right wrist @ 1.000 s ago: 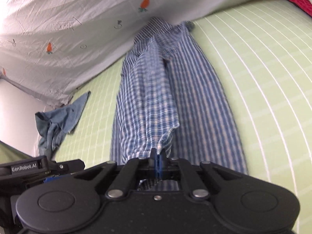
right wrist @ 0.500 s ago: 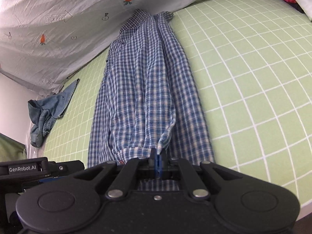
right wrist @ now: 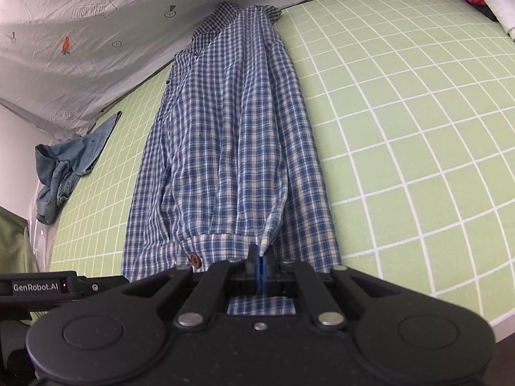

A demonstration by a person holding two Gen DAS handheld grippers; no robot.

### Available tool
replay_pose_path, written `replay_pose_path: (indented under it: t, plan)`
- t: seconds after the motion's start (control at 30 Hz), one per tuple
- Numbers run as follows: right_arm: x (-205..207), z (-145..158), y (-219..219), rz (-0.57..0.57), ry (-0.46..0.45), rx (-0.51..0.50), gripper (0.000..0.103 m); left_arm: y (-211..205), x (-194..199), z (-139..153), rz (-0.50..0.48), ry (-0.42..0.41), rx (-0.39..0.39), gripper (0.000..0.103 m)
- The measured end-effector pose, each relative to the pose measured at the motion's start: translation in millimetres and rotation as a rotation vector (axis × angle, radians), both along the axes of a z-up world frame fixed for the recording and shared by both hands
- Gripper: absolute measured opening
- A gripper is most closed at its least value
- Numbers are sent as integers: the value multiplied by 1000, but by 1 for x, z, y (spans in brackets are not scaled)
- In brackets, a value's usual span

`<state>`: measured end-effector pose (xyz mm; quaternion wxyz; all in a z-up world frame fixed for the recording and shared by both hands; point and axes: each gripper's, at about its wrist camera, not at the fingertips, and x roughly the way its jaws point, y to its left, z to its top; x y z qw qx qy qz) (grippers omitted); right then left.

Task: Fold clothes
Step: 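Open the right gripper and move both grippers to the folded hem, then pinch the hem with the left gripper while the right gripper pinches it too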

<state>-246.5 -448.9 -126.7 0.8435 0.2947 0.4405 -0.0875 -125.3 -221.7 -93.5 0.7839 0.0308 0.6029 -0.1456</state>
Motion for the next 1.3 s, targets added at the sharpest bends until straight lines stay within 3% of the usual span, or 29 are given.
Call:
replay_pose_path:
  t: [0.23, 0.33, 0.4, 0.47, 0.53, 0.6, 0.7, 0.97, 1.07, 1.17, 1.23, 1.27, 1.3]
  plan:
    - [-1, 2, 14, 60, 29, -114, 5, 4, -2, -2, -15, -9, 26, 74]
    - [-4, 0, 19, 78, 52, -173, 12, 6, -4, -8, -29, -12, 57, 74]
    - [-8, -2, 23, 77, 75, -223, 38, 8, -6, -14, -37, -5, 76, 74]
    - [-11, -5, 24, 65, 86, -235, 56, 9, -8, -20, -42, 8, 87, 74]
    - [-14, -9, 24, 56, 100, -236, 63, 11, -10, -25, -45, 21, 96, 74]
    - [-18, -13, 25, 49, 114, -233, 77, 14, -13, -30, -49, 33, 95, 74]
    - [-21, -18, 28, 40, 136, -236, 86, 15, -17, -34, -66, 40, 65, 76]
    - [-19, -26, 39, 74, 162, -254, 91, 17, -23, -42, -89, 24, 60, 79]
    - [-17, -26, 45, 91, 183, -292, 91, 19, -26, -40, -82, 3, 24, 72]
    - [-17, -25, 47, 111, 184, -302, 88, 20, -28, -37, -80, -8, 2, 61]
    - [-17, -22, 49, 136, 172, -306, 77, 20, -29, -35, -94, -20, 19, 47]
    - [-16, -20, 51, 153, 167, -311, 67, 20, -30, -34, -102, -24, 25, 41]
    - [-15, -18, 53, 171, 162, -318, 50, 21, -29, -32, -112, -20, 8, 16]
